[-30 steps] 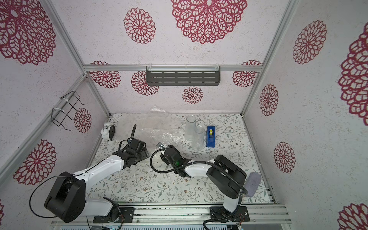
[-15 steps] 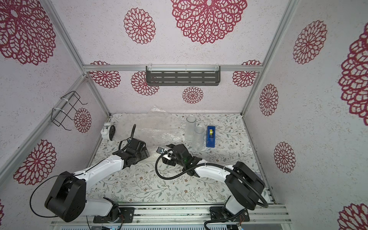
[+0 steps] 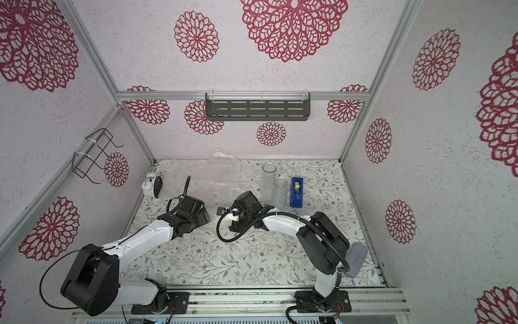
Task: Wrap vases in bubble wrap
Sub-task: Wrap the vase in bubble wrap.
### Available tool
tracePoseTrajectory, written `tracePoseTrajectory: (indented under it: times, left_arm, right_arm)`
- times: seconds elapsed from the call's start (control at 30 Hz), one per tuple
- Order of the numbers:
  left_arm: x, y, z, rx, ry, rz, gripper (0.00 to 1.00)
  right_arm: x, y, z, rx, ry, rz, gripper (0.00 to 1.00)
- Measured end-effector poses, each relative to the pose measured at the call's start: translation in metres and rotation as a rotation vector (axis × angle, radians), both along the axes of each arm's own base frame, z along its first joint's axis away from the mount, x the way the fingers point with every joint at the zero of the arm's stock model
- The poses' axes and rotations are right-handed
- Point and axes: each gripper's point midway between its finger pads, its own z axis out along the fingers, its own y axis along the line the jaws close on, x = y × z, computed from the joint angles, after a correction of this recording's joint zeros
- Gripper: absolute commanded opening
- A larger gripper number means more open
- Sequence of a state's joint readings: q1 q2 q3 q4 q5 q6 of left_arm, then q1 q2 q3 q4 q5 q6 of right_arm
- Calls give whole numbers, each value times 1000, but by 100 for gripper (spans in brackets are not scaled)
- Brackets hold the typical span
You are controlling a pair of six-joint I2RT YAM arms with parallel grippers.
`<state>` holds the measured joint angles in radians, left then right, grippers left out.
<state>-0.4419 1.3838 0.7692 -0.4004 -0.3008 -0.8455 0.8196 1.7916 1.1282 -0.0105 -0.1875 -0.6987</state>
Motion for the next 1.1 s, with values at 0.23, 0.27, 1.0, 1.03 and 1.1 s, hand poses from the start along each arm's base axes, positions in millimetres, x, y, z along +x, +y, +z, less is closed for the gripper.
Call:
tracePoseTrajectory:
  times: [0.23,0.27,1.0,1.03,1.1]
  left_arm:
    - [0,1,0,1,0,1,86]
    - [0,1,0,1,0,1,86]
    - [22,8,-1,-54,24,18,87]
    - [25,8,-2,-54,25,19,87]
    - [28,7,-2,-53,27,19,87]
  right_arm:
    - [-2,-4,-10,-39,11,5,97]
    - [-1,-4,-11,-43,11,4,97]
    - [17,-5,-35,-82,-55,-36,96]
    - [17,-6,-36,-84,-59,-42,98]
    - [17,-9,-38,-86,-58,-51,99]
